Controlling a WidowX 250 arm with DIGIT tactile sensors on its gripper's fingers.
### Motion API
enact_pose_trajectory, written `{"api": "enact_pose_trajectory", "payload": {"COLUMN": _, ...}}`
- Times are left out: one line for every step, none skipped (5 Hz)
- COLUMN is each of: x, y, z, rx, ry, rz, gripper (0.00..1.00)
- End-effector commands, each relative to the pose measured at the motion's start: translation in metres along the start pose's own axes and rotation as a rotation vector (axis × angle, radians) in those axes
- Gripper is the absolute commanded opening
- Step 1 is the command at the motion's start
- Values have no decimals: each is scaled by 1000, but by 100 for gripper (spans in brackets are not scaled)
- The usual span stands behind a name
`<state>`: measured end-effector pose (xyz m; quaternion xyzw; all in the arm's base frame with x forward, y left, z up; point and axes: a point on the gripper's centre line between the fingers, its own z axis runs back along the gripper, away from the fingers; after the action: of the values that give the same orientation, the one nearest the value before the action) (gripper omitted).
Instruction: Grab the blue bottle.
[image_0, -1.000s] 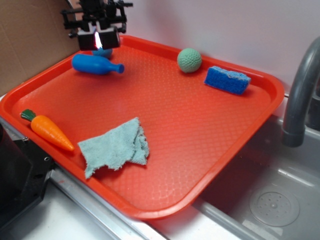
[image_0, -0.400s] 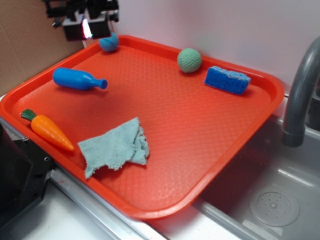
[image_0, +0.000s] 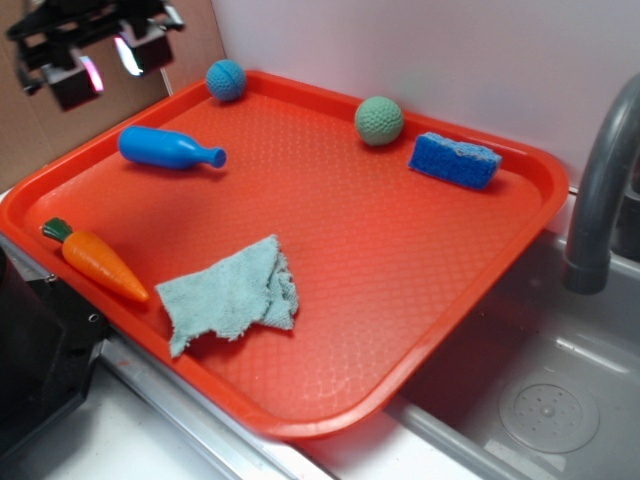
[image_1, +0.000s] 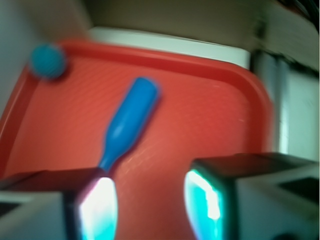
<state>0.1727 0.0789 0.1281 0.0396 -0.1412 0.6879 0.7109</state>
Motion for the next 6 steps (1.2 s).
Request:
{"api": "enact_pose_trajectory", "payload": {"x": 27, "y": -25, "z": -45, "rx": -57, "ry": 118, "rz": -50, "gripper": 100}}
{"api": "enact_pose_trajectory", "payload": {"x": 42, "y": -65, "z": -77, "rx": -67, "ry": 105, "rz": -120, "gripper": 100}}
{"api": "enact_pose_trajectory", "payload": {"x": 33, "y": -84, "z": -116, "rx": 3, "ry": 112, "rz": -115, "gripper": 100}}
{"api": "enact_pose_trajectory", "payload": {"x": 18, "y": -89, "z": -148, "rx": 38, "ry": 111, "rz": -201, "gripper": 100}}
{"api": "enact_pose_trajectory", "payload": {"x": 13, "y": -94, "z": -158, "rx": 65, "ry": 131, "rz": -261, "gripper": 100}}
{"api": "enact_pose_trajectory", "payload": {"x": 7, "y": -86, "z": -144, "rx": 102, "ry": 146, "rz": -265, "gripper": 0}}
